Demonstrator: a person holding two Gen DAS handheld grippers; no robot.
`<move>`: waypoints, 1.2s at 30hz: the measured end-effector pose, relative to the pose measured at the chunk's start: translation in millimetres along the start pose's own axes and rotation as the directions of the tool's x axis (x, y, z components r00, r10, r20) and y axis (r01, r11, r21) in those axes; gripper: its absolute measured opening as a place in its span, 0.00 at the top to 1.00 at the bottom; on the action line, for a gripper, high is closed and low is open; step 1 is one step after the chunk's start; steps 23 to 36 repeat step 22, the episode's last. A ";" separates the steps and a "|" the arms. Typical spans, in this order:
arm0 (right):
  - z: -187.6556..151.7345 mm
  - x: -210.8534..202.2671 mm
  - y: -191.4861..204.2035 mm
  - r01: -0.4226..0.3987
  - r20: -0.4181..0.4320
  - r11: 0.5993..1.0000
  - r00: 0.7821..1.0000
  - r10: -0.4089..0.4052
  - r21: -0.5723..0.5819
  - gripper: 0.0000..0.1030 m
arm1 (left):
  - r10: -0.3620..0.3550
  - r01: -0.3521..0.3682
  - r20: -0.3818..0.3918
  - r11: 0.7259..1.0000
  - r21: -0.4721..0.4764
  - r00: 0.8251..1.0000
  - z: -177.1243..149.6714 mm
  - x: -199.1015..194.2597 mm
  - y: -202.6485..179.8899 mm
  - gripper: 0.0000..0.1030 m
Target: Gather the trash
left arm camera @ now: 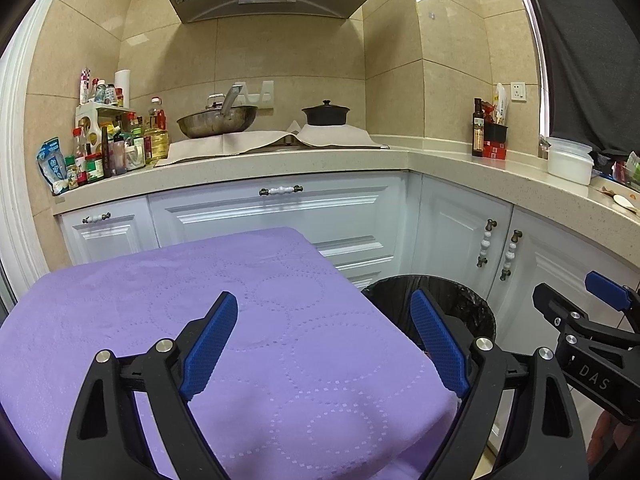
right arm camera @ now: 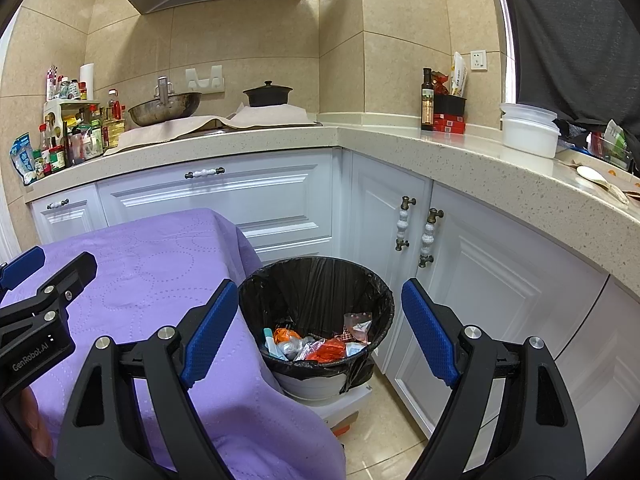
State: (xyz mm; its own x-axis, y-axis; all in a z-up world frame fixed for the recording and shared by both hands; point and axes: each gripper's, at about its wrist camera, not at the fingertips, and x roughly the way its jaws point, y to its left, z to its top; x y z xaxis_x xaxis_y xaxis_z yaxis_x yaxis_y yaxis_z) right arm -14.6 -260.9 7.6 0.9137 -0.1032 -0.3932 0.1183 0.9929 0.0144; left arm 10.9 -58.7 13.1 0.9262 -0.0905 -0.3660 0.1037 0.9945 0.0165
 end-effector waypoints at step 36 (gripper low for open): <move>23.2 43.2 108.1 -0.281 -0.081 0.958 0.958 0.275 -0.066 0.10 | 0.238 -0.256 -0.174 0.962 -0.092 0.956 -9.0 24.1 138.9 0.13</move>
